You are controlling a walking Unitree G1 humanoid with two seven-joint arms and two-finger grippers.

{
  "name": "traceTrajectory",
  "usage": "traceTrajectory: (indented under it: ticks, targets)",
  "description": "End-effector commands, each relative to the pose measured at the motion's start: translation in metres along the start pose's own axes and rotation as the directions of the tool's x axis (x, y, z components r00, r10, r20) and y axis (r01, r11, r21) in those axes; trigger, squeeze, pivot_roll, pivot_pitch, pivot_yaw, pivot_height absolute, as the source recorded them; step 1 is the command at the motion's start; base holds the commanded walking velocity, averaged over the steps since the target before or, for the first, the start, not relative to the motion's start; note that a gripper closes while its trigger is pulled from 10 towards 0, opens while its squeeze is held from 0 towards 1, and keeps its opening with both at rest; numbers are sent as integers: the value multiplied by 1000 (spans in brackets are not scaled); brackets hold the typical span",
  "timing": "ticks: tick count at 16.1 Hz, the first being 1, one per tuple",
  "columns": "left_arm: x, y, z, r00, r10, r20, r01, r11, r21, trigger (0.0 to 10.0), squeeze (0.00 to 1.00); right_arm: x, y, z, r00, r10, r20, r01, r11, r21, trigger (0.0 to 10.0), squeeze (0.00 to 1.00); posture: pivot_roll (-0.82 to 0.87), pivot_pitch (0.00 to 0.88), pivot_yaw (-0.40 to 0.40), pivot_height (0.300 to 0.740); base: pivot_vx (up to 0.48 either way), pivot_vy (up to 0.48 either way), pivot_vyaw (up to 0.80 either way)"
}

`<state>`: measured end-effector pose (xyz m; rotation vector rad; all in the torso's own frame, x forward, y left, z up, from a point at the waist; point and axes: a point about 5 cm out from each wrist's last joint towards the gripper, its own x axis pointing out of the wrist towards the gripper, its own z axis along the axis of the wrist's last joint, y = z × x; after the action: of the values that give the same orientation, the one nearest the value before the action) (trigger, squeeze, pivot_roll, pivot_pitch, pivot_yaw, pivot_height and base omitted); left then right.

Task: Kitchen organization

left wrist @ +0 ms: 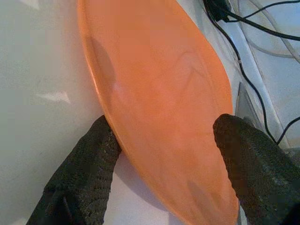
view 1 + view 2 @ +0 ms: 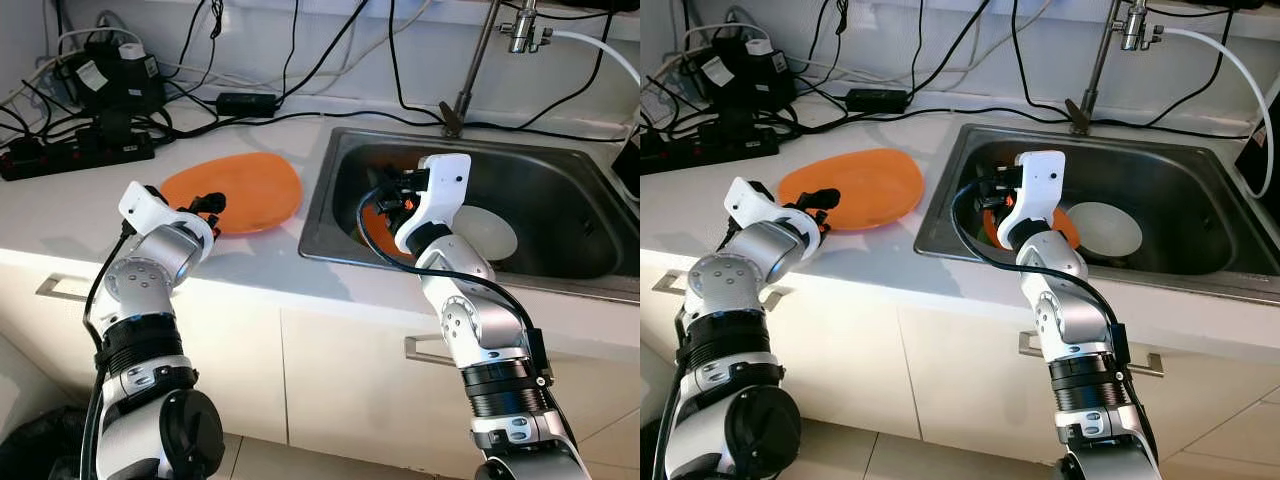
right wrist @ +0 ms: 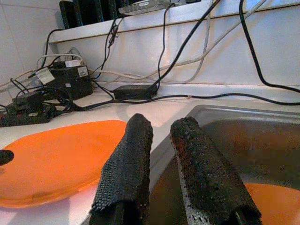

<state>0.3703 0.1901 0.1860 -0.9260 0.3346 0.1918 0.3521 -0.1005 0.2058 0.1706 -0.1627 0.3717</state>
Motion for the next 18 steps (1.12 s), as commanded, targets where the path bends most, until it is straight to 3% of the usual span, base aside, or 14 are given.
traceTrajectory:
  ticks: [1, 2, 4, 5, 6, 11, 12, 13, 14, 18]
  targets:
    - [7, 10, -23, 995, 48, -92, -46, 999, 22, 5647, 0, -2, -2, 4, 1000, -3, 9, 3, 1000, -5, 10000, 0, 23, 36, -1, 740, 0, 0, 0]
    - [7, 10, -23, 995, 48, -88, -46, 999, 26, 0, 0, -2, -3, 4, 1000, -5, 7, 5, 1000, -5, 10000, 0, 22, 36, -2, 740, 0, 0, 0]
    - [7, 9, -25, 995, 46, -87, -42, 998, 38, 0, 0, -3, -3, 4, 1000, -5, 6, 5, 1000, -5, 10000, 0, 22, 36, -2, 740, 0, 0, 0]
    - [7, 9, -25, 995, 44, -86, -40, 998, 41, 3843, 0, -2, -3, 4, 1000, -4, 6, 4, 1000, -6, 10000, 0, 22, 36, -2, 740, 0, 0, 0]
    - [7, 9, -25, 996, 41, -85, -37, 998, 44, 10000, 0, -2, -2, 3, 1000, -3, 5, 3, 1000, -5, 10000, 0, 22, 36, -2, 740, 0, 0, 0]
    - [9, 11, -26, 995, 50, -86, -47, 998, 37, 10000, 0, -1, -1, 3, 1000, 4, -1, -4, 1000, -8, 10000, 0, 23, 35, -7, 740, 0, 0, 0]
    - [9, 12, -27, 995, 52, -87, -49, 998, 35, 8196, 0, -1, -2, 3, 1000, 3, -2, -3, 1000, -9, 10000, 0, 23, 35, -7, 740, 0, 0, 0]
    - [10, 12, -27, 995, 52, -87, -50, 998, 34, 3020, 0, -2, -2, 3, 1000, 2, -2, -2, 1000, -10, 10000, 0, 19, 36, -3, 740, 0, 0, 0]
    - [10, 12, -28, 995, 51, -85, -48, 998, 34, 0, 0, -2, -2, 3, 1000, 1, -2, -1, 1000, -10, 10000, 0, 19, 36, -3, 740, 0, 0, 0]
    - [9, 10, -27, 996, 40, -79, -37, 999, 36, 0, 0, -2, -1, 2, 1000, 4, -3, -4, 1000, -10, 10000, 0, 23, 34, -5, 740, 0, 0, 0]
